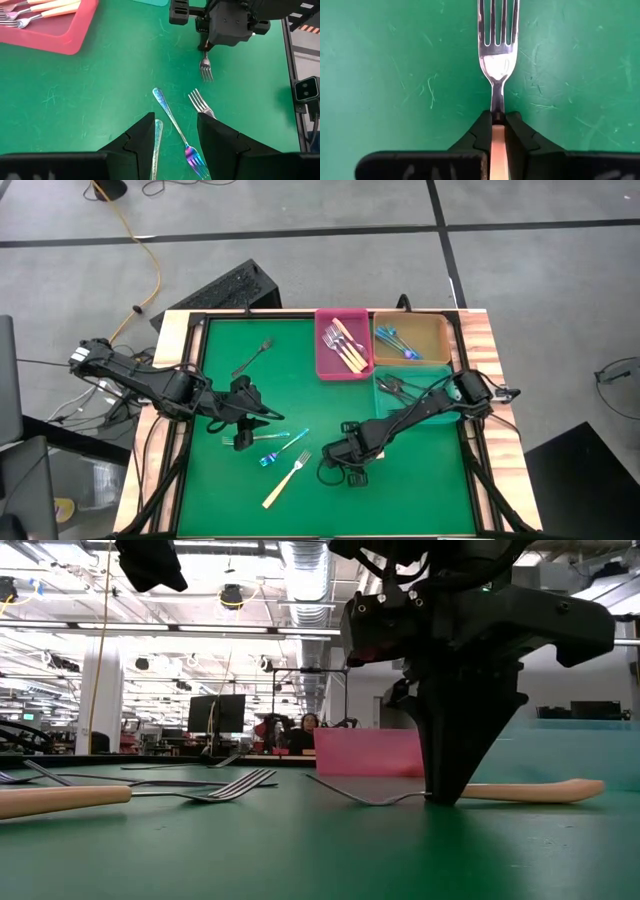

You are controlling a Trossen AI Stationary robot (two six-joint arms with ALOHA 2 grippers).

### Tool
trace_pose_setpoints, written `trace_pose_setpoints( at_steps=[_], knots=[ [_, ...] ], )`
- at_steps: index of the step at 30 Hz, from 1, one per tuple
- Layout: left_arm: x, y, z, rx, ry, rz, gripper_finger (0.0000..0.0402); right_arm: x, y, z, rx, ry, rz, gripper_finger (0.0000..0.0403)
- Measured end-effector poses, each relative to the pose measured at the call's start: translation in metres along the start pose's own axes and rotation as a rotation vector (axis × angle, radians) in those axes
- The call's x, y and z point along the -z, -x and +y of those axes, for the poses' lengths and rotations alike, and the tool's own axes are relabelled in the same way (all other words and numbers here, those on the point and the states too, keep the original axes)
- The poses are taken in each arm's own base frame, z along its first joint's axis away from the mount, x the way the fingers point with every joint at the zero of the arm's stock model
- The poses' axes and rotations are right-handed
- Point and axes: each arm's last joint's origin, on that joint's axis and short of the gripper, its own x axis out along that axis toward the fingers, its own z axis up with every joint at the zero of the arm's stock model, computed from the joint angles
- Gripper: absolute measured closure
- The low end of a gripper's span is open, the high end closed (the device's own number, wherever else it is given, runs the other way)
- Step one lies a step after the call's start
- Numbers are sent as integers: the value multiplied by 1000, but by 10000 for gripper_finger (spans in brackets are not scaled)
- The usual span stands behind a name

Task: Sort silverware by color (type)
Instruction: Put the yellow fork into the pink bin

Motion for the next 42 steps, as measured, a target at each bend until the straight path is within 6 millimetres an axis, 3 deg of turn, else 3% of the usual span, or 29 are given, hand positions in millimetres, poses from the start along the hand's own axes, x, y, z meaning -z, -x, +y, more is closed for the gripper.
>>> trace_pose_setpoints(
  at_steps=[5,9,17,30,42],
  knots=[
    [0,0,0,-3,0,-1,271,2,16,0,-11,-35,-26,353],
    [0,0,1,-27,10,-15,271,5,42,-6,-25,-74,-38,353],
    [-1,0,1,-48,14,-27,271,9,71,-32,-5,-205,-43,354],
    [-2,0,3,-115,82,-69,271,2,75,-93,28,-400,-55,354],
    [-3,1,6,-210,161,-136,271,-1,86,-148,49,-377,-92,355]
  ],
)
